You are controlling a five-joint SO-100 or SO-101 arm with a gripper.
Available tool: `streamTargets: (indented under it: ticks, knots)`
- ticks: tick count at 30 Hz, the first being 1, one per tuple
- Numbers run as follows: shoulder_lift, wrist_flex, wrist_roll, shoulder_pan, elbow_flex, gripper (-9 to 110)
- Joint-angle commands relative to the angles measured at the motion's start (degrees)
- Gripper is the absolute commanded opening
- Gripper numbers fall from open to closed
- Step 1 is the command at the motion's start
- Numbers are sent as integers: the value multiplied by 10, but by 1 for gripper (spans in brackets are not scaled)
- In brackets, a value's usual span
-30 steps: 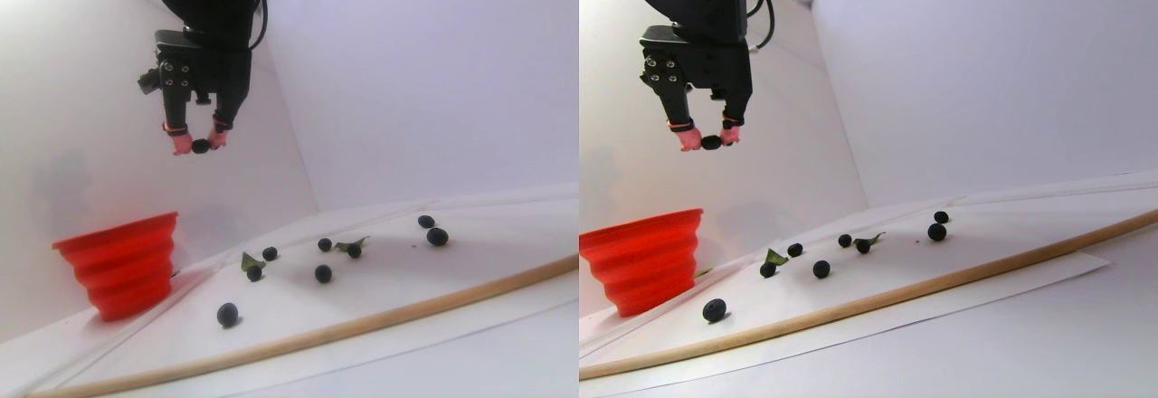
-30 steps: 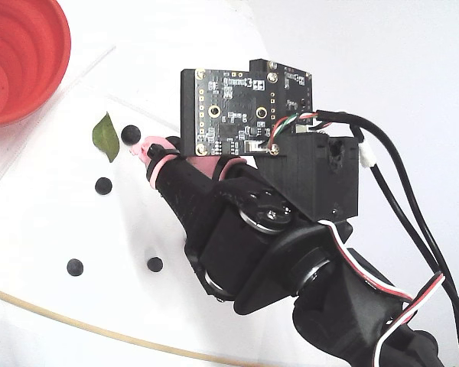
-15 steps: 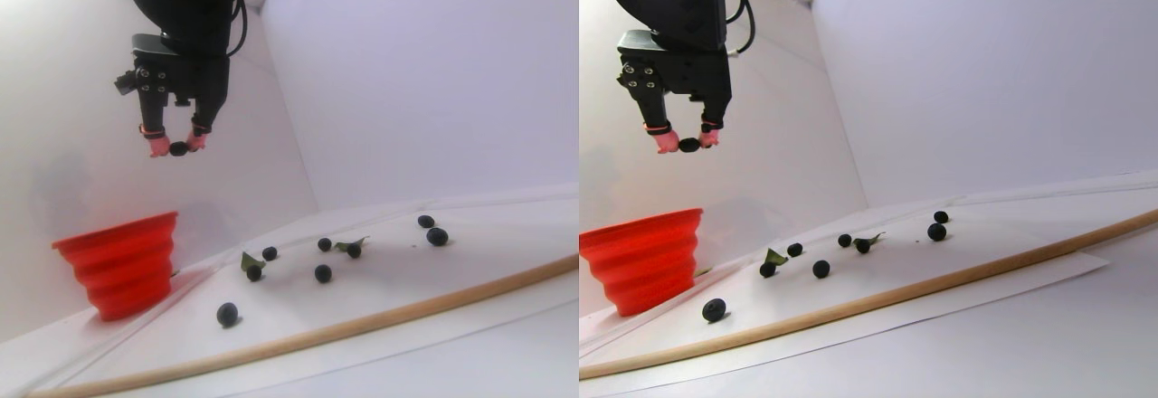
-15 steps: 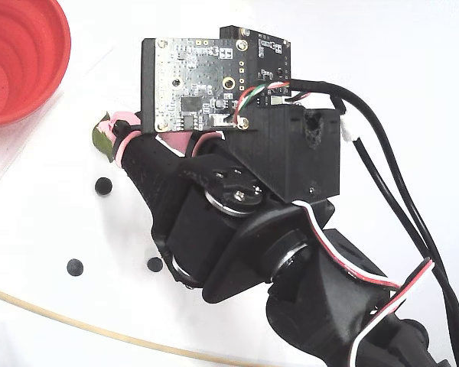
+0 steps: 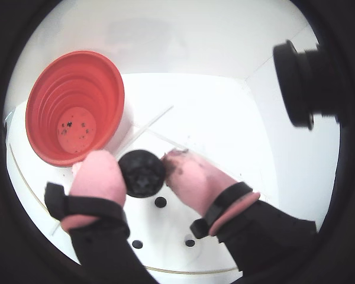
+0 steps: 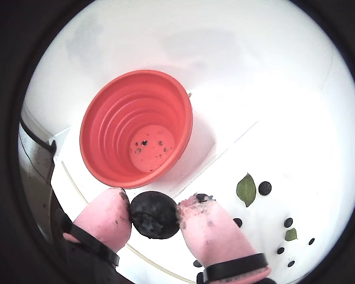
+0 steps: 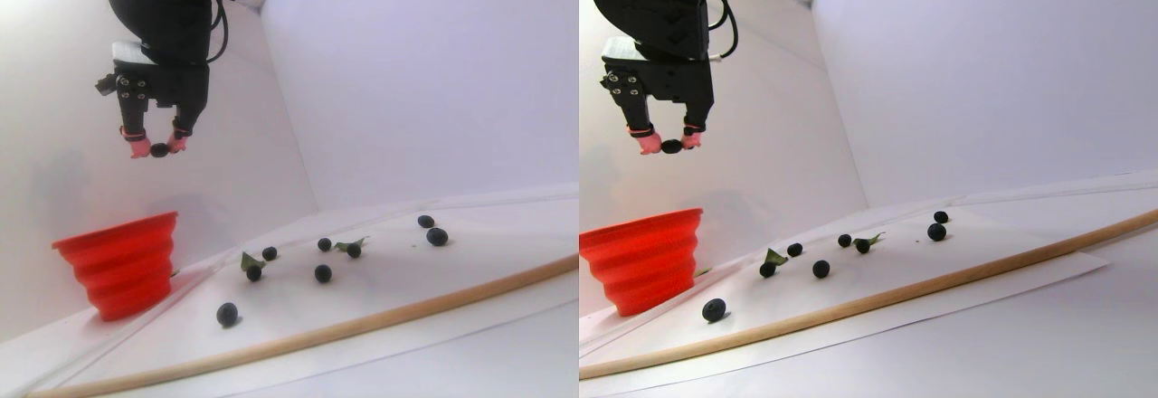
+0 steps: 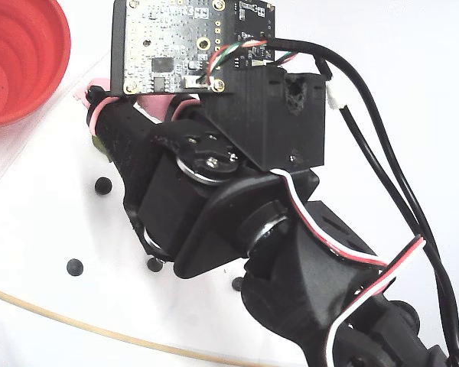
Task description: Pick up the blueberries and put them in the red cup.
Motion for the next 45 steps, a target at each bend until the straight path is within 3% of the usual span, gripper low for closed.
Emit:
streamTargets:
  ticks: [1,30,45]
  knots:
    - [2,-18,11,-33,-75,15]
    - [-128,-54,39,-79,-190,16]
    - [-114,-69,39,-57,-168,17]
